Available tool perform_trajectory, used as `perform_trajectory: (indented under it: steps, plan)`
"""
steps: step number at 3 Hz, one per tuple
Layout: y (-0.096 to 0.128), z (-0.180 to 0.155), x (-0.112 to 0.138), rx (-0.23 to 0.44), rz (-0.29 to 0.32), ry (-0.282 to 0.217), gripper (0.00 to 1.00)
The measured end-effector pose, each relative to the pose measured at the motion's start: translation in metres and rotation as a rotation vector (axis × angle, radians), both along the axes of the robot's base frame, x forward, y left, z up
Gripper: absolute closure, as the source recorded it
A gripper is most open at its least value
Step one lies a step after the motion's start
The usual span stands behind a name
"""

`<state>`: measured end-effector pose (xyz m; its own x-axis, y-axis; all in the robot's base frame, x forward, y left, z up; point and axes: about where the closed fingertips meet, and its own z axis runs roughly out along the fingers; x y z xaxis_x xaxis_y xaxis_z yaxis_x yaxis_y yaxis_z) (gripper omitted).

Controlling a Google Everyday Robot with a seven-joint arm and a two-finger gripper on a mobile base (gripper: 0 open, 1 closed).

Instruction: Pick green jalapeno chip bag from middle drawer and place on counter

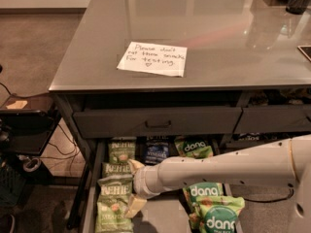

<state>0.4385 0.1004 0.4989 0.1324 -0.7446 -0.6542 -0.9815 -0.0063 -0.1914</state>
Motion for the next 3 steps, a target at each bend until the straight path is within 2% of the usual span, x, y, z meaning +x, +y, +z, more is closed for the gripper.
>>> perform_trajectory:
  steps: [1,3]
  plan:
    - [0.018,-0.018,0.011,0.047,-0.015,0.011,0.00]
    - [0.034,-0.050,0.021,0.068,-0.035,0.047,0.00]
